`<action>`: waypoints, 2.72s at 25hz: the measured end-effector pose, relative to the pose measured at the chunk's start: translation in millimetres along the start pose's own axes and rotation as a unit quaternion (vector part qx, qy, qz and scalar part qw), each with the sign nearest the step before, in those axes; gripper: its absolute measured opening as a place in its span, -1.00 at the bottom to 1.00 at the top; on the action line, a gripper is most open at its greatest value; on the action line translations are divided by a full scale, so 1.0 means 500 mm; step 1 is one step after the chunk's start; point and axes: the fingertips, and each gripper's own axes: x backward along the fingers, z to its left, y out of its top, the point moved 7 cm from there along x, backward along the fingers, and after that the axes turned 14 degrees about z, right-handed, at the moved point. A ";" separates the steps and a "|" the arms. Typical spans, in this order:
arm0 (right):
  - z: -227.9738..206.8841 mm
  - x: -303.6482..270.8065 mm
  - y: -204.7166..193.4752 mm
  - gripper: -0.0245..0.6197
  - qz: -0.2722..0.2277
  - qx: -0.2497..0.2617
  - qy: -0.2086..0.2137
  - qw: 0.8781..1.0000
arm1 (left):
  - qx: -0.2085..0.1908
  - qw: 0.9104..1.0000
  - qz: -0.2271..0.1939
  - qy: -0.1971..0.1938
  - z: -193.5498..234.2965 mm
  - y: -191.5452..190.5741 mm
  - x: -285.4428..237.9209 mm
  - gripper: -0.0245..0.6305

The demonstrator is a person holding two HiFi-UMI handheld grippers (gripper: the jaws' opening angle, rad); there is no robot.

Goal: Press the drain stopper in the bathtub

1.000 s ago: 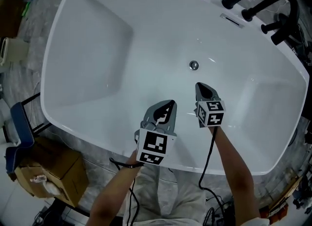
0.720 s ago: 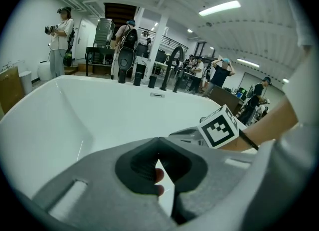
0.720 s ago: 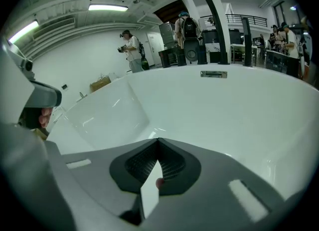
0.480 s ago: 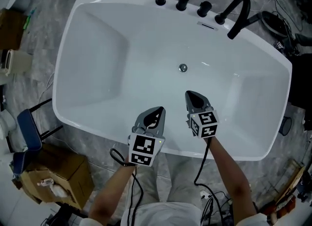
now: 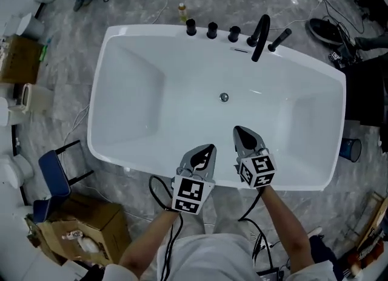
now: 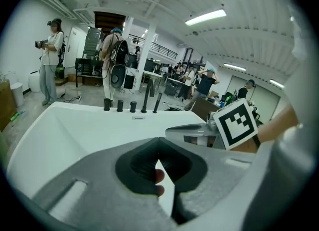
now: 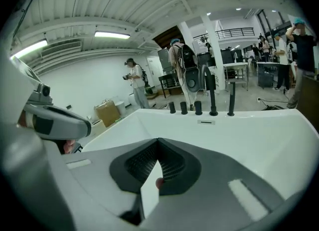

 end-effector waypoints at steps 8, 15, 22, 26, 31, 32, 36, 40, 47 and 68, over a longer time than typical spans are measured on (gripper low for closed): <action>0.036 0.175 0.092 -0.91 -0.057 -0.017 -0.033 0.998 | 0.056 0.998 -0.041 0.010 -0.068 0.090 0.142 -0.93; 0.082 0.321 0.194 -0.91 -0.113 0.004 -0.052 0.992 | 0.052 0.994 -0.090 0.018 -0.089 0.165 0.282 -0.93; 0.157 0.471 0.242 -0.91 -0.155 0.006 -0.045 0.987 | 0.041 0.993 -0.110 0.020 -0.111 0.167 0.413 -0.93; 0.238 0.530 0.302 -0.91 -0.201 0.012 -0.038 0.979 | 0.023 0.992 -0.122 0.011 -0.119 0.178 0.470 -0.93; 0.325 0.559 0.358 -0.91 -0.223 0.055 -0.017 0.973 | 0.008 0.988 -0.152 0.021 -0.127 0.208 0.542 -0.93; 0.337 0.555 0.361 -0.91 -0.216 0.064 -0.012 0.974 | 0.008 0.987 -0.156 0.024 -0.130 0.210 0.555 -0.93; 0.350 0.571 0.366 -0.91 -0.199 0.082 -0.032 0.976 | 0.003 0.984 -0.180 0.021 -0.165 0.229 0.589 -0.93; 0.369 0.630 0.353 -0.91 -0.216 0.087 -0.087 0.969 | 0.003 0.982 -0.190 0.018 -0.196 0.233 0.587 -0.93; 0.395 0.662 0.286 -0.92 -0.224 0.055 -0.116 0.966 | -0.002 0.988 -0.154 -0.004 -0.244 0.220 0.537 -0.93; 0.270 0.660 0.179 -0.92 -0.199 0.021 -0.100 0.975 | -0.020 0.993 -0.118 -0.008 -0.323 0.189 0.449 -0.93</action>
